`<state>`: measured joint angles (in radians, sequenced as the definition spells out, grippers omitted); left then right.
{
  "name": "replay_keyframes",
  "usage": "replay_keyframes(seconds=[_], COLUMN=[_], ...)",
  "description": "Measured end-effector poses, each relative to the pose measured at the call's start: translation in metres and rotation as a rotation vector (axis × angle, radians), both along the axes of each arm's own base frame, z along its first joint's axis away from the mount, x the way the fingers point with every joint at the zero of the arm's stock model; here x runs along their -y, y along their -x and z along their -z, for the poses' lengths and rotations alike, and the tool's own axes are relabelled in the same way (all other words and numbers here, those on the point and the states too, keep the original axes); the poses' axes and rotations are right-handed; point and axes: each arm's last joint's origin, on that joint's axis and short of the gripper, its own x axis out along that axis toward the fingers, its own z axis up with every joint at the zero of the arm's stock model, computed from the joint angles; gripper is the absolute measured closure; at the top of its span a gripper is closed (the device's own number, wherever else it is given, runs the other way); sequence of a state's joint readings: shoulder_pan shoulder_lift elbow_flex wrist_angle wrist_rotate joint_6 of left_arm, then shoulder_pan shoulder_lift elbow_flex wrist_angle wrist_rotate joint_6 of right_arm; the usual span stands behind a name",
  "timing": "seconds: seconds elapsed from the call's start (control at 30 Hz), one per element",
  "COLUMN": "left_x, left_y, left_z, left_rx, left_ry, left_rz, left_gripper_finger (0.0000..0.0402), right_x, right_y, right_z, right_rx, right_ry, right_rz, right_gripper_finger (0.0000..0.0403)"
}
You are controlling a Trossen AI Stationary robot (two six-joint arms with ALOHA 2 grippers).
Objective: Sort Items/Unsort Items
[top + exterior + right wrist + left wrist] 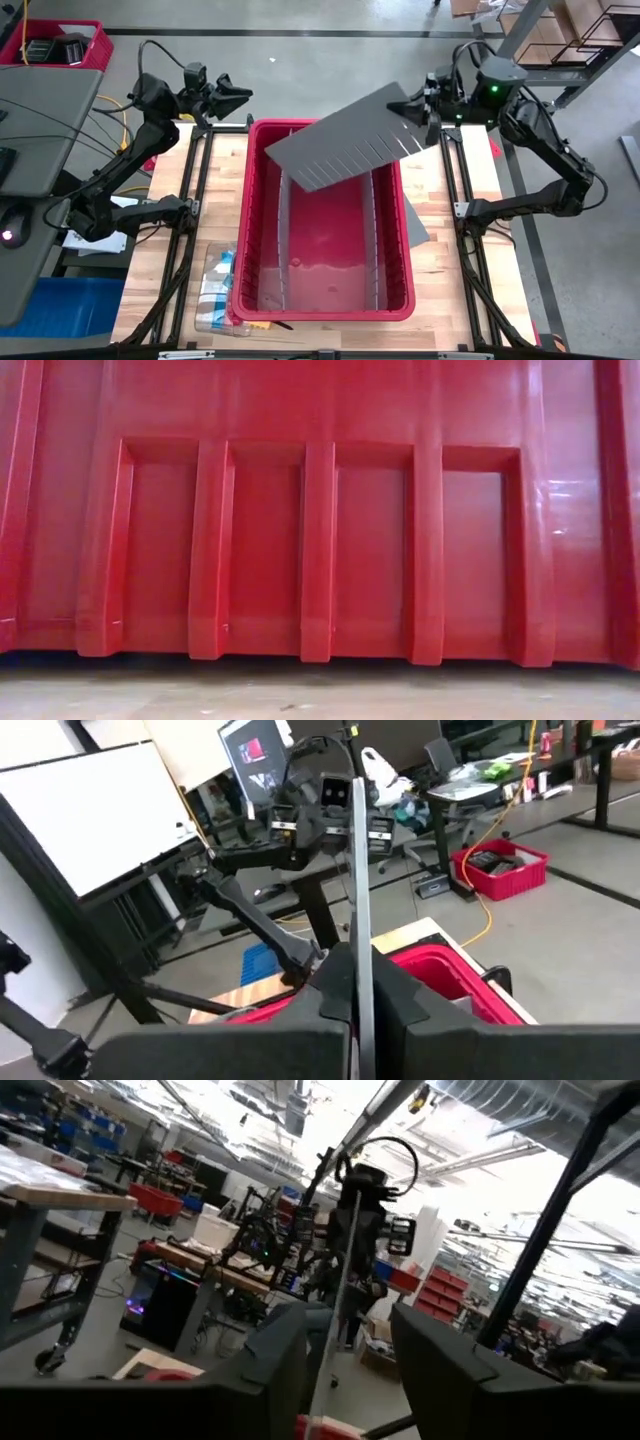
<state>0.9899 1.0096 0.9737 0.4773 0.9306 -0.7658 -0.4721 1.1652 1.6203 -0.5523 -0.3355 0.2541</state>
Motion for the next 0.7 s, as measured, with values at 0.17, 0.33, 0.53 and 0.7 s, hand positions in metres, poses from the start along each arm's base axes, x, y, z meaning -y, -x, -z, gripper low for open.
replay_keyframes(seconds=[0.17,0.33,0.53,0.7], left_x=[0.005,0.015,0.023,0.022], left_y=[0.016,0.028,0.028,0.022], left_z=[-0.004,0.006,0.011,0.011], left_rx=[-0.014,-0.129,-0.172,-0.164], left_ry=[0.010,0.087,0.070,0.031], left_rz=[-0.034,-0.035,-0.031,-0.050], left_gripper_finger=[0.0250,0.0250,0.0250,0.0250], right_x=[0.001,0.000,0.000,0.000], right_y=[0.000,0.003,0.005,0.006], right_z=[-0.004,-0.018,-0.027,-0.031], right_rx=[0.041,0.158,0.240,0.286], right_ry=[0.014,0.082,0.112,0.125], right_rz=[0.024,0.049,0.051,0.051], right_gripper_finger=[0.0403,0.0403,0.0403,0.0403])
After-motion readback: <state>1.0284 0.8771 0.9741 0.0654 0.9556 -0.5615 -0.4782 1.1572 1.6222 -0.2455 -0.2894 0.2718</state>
